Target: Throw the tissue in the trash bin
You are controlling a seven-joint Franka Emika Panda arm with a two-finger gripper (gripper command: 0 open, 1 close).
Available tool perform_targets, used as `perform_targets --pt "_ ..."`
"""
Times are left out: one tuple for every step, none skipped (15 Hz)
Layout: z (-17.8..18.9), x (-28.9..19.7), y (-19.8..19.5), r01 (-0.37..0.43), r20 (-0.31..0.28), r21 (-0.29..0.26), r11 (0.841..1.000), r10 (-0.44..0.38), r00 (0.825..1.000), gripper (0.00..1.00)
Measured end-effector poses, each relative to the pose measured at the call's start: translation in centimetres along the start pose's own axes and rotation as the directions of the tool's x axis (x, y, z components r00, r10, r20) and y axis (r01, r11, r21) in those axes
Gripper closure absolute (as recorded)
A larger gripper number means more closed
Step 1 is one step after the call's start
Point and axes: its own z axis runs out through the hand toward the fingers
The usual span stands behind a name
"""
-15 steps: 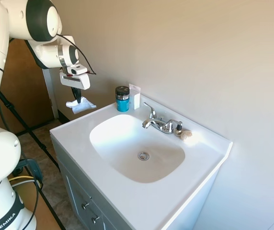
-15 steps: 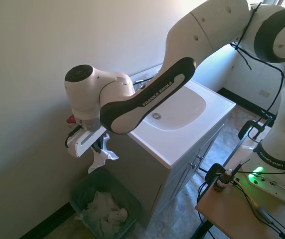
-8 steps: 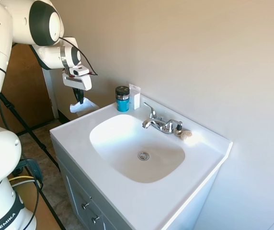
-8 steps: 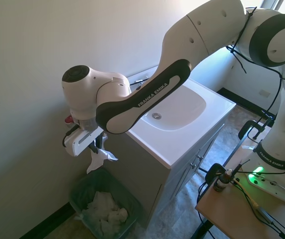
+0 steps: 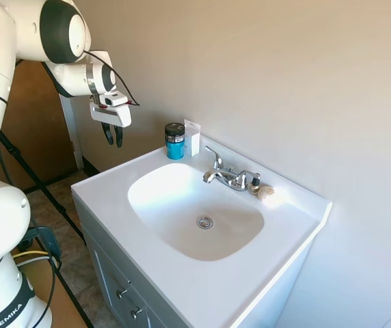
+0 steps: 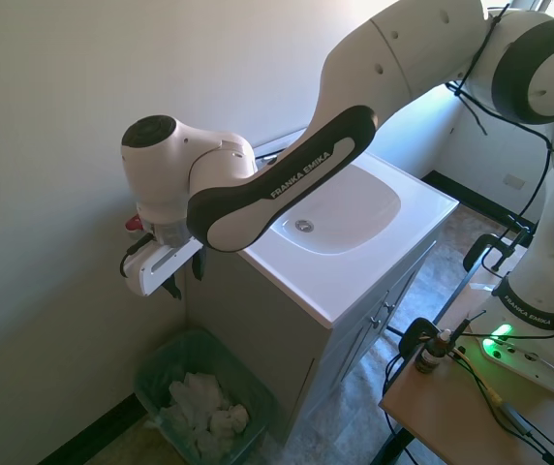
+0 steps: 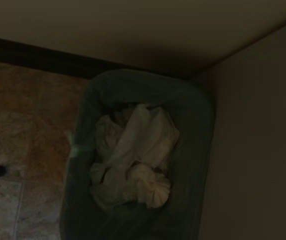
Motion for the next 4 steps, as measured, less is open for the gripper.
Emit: perform_targets --pt "-1.2 0.1 0.5 -0.003 -0.007 0.008 1.0 0.003 1.0 0.0" --pt "-2.4 0.0 1.1 -0.011 -0.016 0.017 1.0 0.011 1.0 0.0" --pt "-3.5 -0.2 1.7 -0.018 -0.024 0.022 1.0 0.018 1.0 0.0" --pt "-4.4 -0.4 2.4 -0.028 -0.031 0.028 0.999 0.029 0.999 0.0"
